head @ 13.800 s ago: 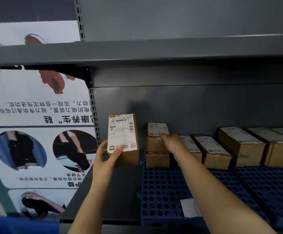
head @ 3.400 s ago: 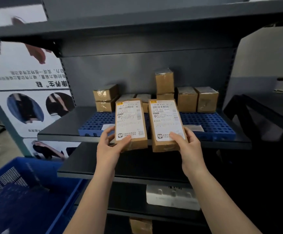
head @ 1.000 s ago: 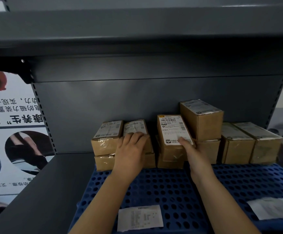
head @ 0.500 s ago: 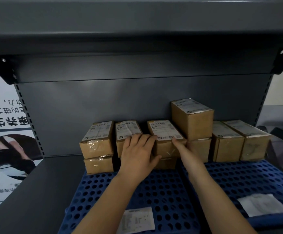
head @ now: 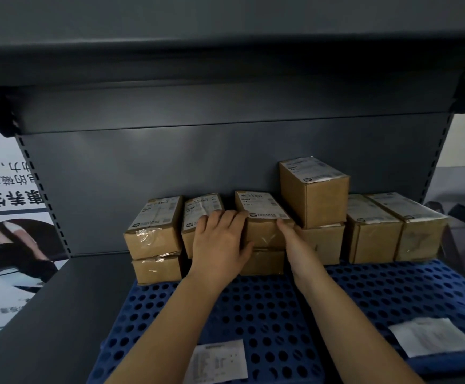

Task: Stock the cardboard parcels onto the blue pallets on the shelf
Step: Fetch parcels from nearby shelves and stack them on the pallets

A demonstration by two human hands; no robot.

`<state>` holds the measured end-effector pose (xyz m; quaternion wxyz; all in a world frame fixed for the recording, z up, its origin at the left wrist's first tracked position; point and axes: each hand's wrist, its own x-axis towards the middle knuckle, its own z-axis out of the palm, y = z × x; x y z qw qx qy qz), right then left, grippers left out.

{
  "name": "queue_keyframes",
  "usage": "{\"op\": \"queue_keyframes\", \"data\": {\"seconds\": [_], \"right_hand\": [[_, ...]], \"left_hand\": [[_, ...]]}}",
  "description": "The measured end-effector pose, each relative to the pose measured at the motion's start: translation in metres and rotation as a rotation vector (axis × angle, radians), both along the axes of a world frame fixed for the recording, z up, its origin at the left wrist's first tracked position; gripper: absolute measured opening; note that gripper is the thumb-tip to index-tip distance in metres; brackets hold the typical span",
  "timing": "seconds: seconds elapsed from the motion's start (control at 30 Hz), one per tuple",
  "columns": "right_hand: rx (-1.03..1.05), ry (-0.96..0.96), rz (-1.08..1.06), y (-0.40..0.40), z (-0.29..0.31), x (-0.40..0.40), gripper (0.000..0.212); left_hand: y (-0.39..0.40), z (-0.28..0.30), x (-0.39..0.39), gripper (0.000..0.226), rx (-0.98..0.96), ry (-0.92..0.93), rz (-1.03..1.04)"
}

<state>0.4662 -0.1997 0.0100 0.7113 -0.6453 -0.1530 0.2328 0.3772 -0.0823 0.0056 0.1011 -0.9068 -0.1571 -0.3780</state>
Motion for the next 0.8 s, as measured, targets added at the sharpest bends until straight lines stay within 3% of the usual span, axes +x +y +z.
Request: {"op": "queue_keyframes", "data": {"seconds": [0.3, 0.8], "right_hand": [[-0.04, -0.032, 0.023, 0.008, -0.002, 0.007, 0.06], [-0.035, -0.042, 0.072, 0.008, -0.003, 0.015, 0.06]], "left_hand": [[0.001, 0.004, 0.004, 0.062, -0.05, 0.057, 0.039], [0.002, 0.001, -0.013, 0.059, -0.028, -0.034, 0.046]]}}
